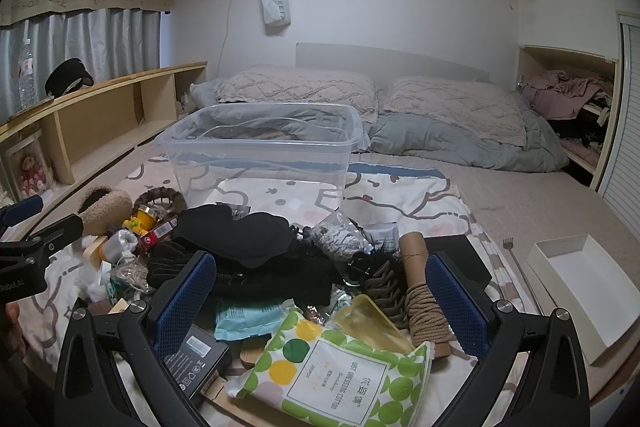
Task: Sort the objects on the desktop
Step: 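Move the right tool toward the green polka-dot cotton bag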
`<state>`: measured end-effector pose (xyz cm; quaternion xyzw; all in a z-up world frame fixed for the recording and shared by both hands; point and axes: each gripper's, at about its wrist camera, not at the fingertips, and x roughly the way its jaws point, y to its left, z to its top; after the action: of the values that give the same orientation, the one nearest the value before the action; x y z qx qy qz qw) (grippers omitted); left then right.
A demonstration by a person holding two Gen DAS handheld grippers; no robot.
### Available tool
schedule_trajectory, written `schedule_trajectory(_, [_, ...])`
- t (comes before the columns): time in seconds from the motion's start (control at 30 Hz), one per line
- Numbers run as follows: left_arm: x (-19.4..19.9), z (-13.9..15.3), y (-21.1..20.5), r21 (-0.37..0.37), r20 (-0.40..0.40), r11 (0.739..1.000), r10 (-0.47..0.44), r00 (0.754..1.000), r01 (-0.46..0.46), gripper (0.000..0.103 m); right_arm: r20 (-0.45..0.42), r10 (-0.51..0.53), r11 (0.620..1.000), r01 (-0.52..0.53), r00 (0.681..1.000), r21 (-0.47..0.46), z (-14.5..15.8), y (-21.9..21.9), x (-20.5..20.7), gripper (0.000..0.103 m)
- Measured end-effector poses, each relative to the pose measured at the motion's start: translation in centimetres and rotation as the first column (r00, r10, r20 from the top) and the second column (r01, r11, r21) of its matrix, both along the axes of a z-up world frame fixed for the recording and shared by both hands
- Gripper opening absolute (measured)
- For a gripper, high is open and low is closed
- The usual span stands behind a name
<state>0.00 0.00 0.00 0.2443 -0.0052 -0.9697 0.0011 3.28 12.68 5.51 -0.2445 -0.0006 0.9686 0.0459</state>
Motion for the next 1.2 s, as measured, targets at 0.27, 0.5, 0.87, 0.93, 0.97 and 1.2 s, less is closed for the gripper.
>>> schedule_trajectory(0.27, [0.1,-0.1,0.0,0.001,0.007,1.000,-0.002,1.000,0.002,0.103,0.004,0.005,1.000,-0.005,1.000,0.003,-0.6,-0.4,-0.1,0.103])
schedule_trajectory(0.5, [-0.1,-0.5,0.1,0.005,0.012,1.000,-0.005,1.000,0.005,0.103,0.013,0.004,1.000,-0.004,1.000,0.004,-0.6,-0.3,-0.2,0.103])
schedule_trajectory(0.87, [-0.7,-1.4,0.2,-0.007,0.035,1.000,-0.011,0.999,0.011,0.103,0.055,0.002,1.000,-0.002,0.998,0.015,-1.3,-0.1,-0.6,0.103])
schedule_trajectory(0.93, [-0.8,-1.6,0.4,-0.013,0.042,1.000,-0.011,0.999,0.012,0.103,0.064,0.001,1.000,-0.002,0.998,0.014,-1.4,0.1,-0.6,0.103])
schedule_trajectory(0.97, [-0.9,-1.8,0.4,-0.015,0.046,1.000,-0.012,0.999,0.012,0.103,0.070,-0.001,1.000,0.000,0.998,0.015,-1.6,0.2,-0.5,0.103])
schedule_trajectory(1.2, [-1.4,-2.7,0.9,-0.021,0.080,0.999,-0.026,0.996,0.028,0.103,0.119,-0.024,1.000,0.023,0.993,0.010,-2.6,1.3,-0.5,0.103])
